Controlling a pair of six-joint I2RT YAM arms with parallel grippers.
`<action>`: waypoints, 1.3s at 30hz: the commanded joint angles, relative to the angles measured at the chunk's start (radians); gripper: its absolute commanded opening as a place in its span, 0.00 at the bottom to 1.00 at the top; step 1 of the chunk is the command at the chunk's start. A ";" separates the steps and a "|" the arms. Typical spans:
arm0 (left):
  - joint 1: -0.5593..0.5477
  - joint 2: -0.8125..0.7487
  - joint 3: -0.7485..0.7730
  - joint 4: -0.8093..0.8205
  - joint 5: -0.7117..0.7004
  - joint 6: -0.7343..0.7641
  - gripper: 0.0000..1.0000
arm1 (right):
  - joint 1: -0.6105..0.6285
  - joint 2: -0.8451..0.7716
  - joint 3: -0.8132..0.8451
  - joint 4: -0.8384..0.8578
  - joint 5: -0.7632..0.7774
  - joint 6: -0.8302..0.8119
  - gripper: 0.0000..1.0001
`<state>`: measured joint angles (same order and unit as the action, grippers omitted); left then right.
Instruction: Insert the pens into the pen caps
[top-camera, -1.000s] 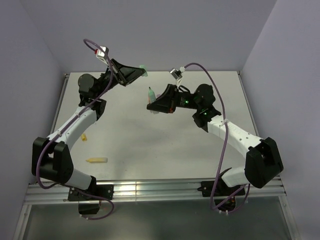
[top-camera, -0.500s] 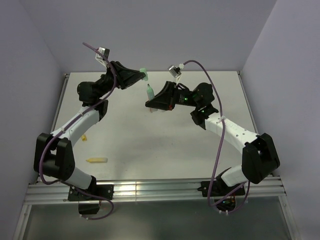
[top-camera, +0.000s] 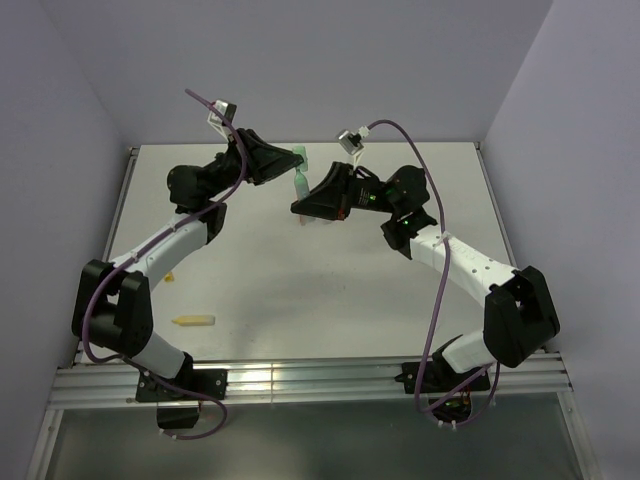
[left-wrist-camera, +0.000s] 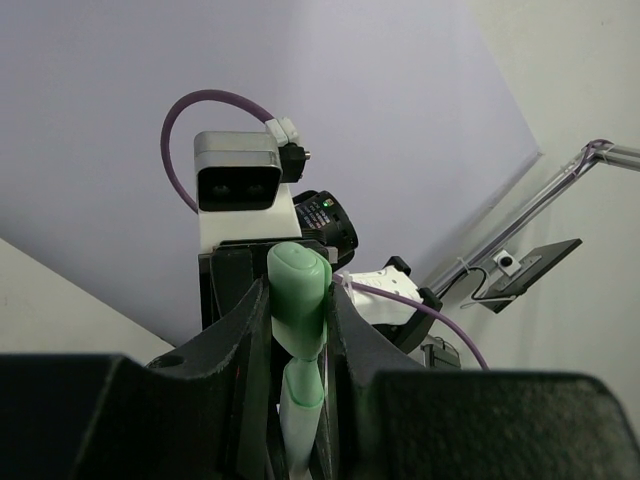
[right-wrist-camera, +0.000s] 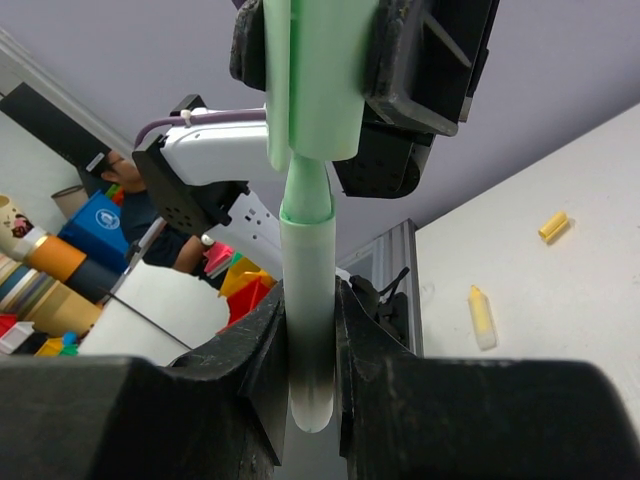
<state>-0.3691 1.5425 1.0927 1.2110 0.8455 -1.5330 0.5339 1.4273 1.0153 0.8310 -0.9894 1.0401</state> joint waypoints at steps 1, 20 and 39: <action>-0.008 -0.021 0.001 0.044 0.024 0.019 0.00 | -0.005 -0.019 0.040 0.068 -0.012 0.008 0.00; -0.088 -0.085 -0.031 0.025 0.044 0.045 0.00 | -0.038 -0.042 -0.030 0.289 0.024 0.140 0.00; -0.162 -0.163 -0.085 0.045 0.066 0.094 0.00 | -0.040 -0.044 -0.038 0.447 0.029 0.254 0.00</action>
<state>-0.4778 1.4254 1.0214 1.2148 0.7906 -1.4754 0.5072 1.4048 0.9588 1.1614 -1.0664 1.2564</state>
